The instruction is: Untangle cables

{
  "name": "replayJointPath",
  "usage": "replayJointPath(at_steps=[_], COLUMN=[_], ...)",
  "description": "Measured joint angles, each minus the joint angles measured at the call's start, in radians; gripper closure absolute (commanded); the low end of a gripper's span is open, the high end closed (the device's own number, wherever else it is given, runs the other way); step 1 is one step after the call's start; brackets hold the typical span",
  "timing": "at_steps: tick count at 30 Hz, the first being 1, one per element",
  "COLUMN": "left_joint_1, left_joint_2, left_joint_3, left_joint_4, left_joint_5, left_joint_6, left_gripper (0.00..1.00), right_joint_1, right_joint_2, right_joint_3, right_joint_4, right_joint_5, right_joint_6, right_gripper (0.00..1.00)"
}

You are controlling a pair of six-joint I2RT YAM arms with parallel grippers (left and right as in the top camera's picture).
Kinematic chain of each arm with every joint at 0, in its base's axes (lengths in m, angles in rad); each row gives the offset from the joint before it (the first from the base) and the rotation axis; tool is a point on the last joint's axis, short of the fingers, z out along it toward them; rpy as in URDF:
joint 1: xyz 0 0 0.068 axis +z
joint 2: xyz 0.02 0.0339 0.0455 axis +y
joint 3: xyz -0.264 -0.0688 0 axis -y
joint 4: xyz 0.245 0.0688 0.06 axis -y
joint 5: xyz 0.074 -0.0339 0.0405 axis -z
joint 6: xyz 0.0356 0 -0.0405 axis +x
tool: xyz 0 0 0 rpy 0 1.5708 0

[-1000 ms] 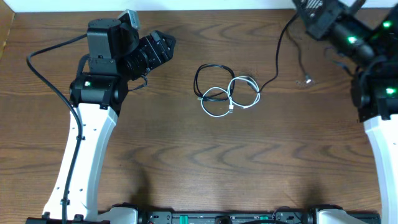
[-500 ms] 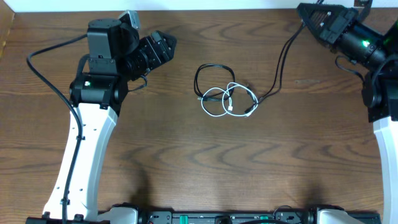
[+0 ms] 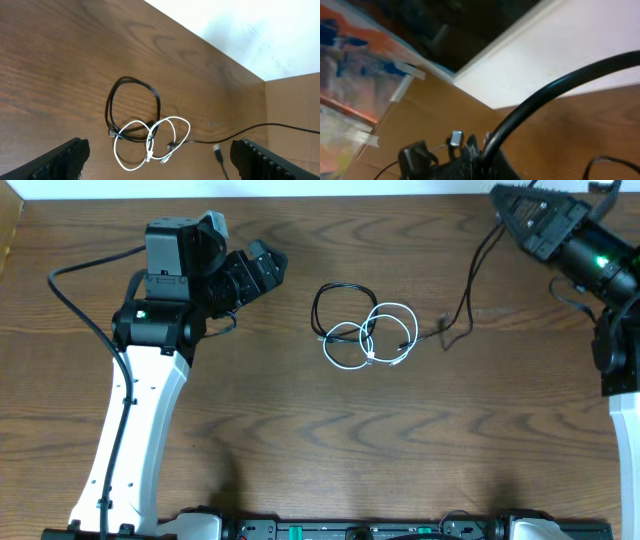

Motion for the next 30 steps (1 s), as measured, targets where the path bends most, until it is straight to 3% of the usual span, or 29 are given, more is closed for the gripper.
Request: replayJointPath(at_steps=[4, 7, 10, 16, 30], left_joint_1=[0.000, 0.000, 0.000, 0.000, 0.000], left_joint_2=[0.000, 0.000, 0.000, 0.000, 0.000], left_joint_3=[0.000, 0.000, 0.000, 0.000, 0.000], left_joint_4=[0.001, 0.000, -0.001, -0.002, -0.002], left_joint_5=[0.000, 0.000, 0.000, 0.000, 0.000], left_joint_6=[0.000, 0.000, 0.000, 0.000, 0.000], left_gripper=[0.05, 0.05, 0.04, 0.04, 0.04], right_joint_1=[-0.060, -0.122, -0.159, -0.220, -0.229], right_joint_2=[-0.002, -0.003, -0.002, -0.004, 0.011], right_joint_3=[0.033, 0.065, 0.109, 0.137, 0.138], right_joint_4=[-0.158, -0.428, -0.532, -0.586, -0.568], right_joint_5=[0.053, 0.313, 0.642, 0.791, 0.848], right_joint_6=[-0.071, -0.223, -0.355, -0.420, -0.480], right_gripper=[0.99, 0.99, 0.99, 0.99, 0.99])
